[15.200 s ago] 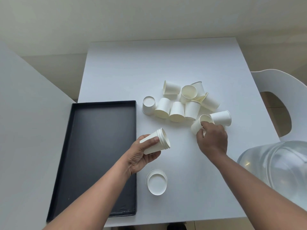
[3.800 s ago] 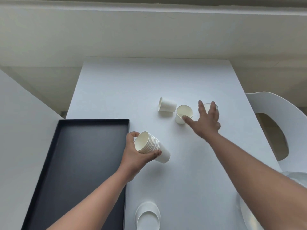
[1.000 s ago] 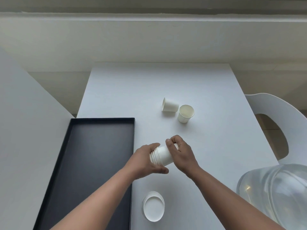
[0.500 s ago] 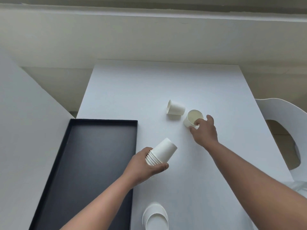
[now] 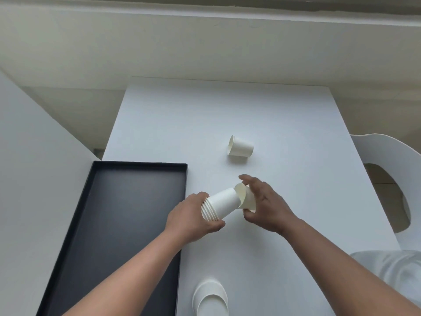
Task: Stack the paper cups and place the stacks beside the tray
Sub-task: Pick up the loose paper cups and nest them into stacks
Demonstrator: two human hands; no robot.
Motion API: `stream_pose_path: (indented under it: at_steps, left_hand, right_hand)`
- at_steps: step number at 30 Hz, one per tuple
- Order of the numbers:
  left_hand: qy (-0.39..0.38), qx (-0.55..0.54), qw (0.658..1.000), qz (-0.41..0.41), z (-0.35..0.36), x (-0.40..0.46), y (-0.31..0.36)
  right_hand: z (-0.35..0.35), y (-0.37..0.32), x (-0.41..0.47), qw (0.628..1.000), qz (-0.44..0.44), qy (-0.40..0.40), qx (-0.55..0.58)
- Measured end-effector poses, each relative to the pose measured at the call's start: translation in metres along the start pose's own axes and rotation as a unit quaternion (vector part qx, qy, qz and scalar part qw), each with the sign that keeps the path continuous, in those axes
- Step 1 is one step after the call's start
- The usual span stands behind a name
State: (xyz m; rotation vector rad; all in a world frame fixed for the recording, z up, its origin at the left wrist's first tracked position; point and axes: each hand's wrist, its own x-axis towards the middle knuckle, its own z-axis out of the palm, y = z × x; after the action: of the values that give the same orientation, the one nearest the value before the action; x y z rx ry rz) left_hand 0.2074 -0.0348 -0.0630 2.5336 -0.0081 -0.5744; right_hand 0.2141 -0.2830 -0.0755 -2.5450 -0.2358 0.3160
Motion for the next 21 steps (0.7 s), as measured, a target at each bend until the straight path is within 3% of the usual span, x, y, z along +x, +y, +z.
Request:
stream_pose_path:
  at_steps: [3, 7, 17, 21]
  left_hand:
    - [-0.002, 0.086, 0.996, 0.031, -0.003, 0.004, 0.002]
    - [-0.03, 0.114, 0.99, 0.082, -0.001, 0.009, 0.006]
    - [-0.034, 0.051, 0.995, 0.074, 0.013, 0.001, 0.001]
    - [-0.007, 0.009, 0.999, 0.031, 0.015, -0.001, -0.001]
  right_hand:
    - [0.0, -0.011, -0.001, 0.998, -0.051, -0.031, -0.014]
    - [0.002, -0.028, -0.003, 0.991, -0.093, -0.093, -0.006]
    - [-0.001, -0.036, 0.003, 0.986, -0.133, -0.096, -0.038]
    - [-0.018, -0.021, 0.03, 0.986, -0.066, -0.08, -0.127]
